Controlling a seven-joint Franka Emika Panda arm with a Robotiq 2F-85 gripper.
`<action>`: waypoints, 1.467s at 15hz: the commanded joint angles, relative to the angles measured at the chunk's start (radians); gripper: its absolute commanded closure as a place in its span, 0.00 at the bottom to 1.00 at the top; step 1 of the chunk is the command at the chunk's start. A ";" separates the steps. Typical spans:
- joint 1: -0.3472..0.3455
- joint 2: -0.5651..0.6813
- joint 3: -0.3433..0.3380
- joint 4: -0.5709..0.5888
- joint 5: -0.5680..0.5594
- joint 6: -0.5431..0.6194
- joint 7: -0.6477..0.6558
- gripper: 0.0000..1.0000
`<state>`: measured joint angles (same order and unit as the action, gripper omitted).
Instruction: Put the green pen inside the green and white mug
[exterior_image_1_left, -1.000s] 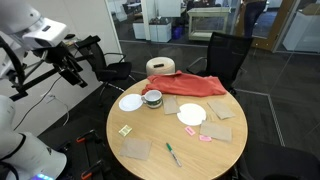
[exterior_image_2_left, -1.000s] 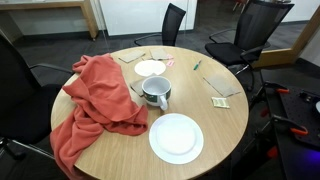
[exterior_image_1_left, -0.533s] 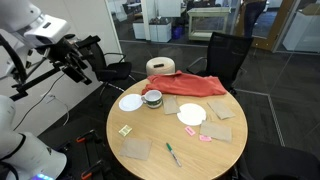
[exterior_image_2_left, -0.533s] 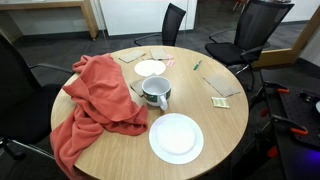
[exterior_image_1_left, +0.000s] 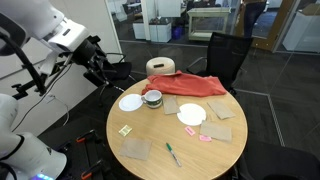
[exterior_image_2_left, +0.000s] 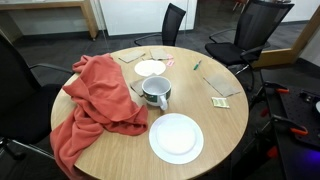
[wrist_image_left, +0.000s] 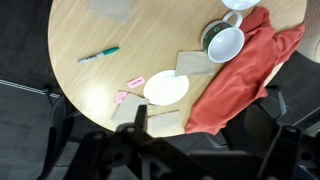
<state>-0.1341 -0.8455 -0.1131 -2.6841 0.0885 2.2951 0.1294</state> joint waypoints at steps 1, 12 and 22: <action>-0.089 0.171 0.043 0.058 -0.016 0.104 0.121 0.00; -0.272 0.570 0.129 0.201 -0.157 0.216 0.667 0.00; -0.201 0.850 0.002 0.331 -0.246 0.246 0.970 0.00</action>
<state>-0.3716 -0.0728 -0.0611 -2.4042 -0.1441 2.5216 1.0432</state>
